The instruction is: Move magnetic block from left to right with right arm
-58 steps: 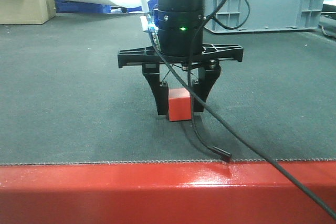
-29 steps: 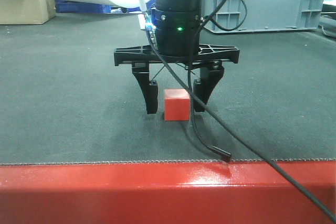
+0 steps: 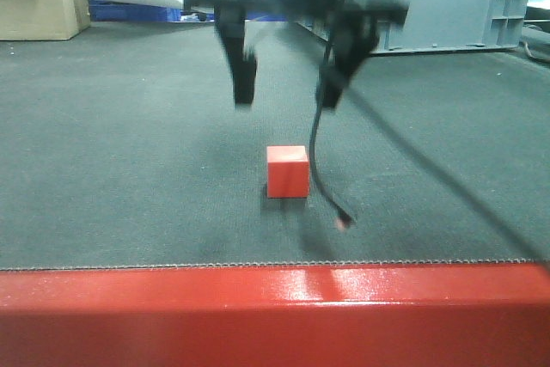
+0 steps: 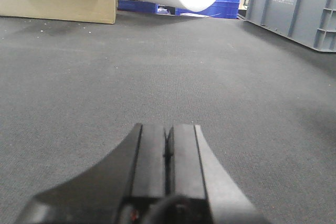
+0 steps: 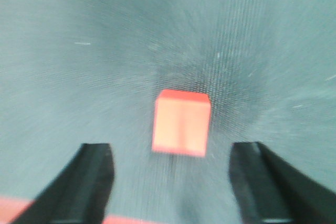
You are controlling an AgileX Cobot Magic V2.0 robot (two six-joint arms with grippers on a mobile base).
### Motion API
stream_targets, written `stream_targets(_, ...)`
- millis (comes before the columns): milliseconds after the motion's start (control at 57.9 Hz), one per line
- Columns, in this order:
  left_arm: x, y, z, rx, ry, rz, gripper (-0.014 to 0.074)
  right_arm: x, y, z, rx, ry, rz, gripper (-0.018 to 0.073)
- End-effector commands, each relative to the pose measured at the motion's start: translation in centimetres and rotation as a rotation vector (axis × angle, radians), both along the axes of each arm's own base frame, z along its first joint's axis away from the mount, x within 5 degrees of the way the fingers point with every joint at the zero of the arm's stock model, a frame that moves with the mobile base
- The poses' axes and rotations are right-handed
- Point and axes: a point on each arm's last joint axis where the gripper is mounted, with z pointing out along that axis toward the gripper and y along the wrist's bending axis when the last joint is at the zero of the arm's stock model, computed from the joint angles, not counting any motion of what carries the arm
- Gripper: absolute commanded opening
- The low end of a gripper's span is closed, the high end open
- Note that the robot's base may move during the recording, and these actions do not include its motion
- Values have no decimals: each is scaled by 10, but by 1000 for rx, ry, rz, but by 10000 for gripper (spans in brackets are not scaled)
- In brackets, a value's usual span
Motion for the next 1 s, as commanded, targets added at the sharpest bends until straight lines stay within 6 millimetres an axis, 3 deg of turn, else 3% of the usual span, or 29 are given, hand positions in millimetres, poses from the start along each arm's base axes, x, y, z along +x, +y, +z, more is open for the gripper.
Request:
stream_targets(0,-1,0,5,-14,-81,-2,-126,-16,-14,48,58,-151,60,446)
stream_targets(121,-1,0,5,-14,-81,-2,-126,-28,-28,55,66,-224,115,279)
stream_targets(311,-1,0,5,-14,-81,-2,-126,-41,-59,47,102,-387,145,60)
stream_targets(656,-1,0,5,-14,-81,-2,-126,-69,-148,9,58,-635,156,64)
stream_targets(829,-1,0,5,-14,-81,-2,-126,-91,-194,-8,2,-678,10,64)
stream_targets(985,-1,0,5,-14,-81,-2,-126,-111,-223,-17,-34,-756,-112,64)
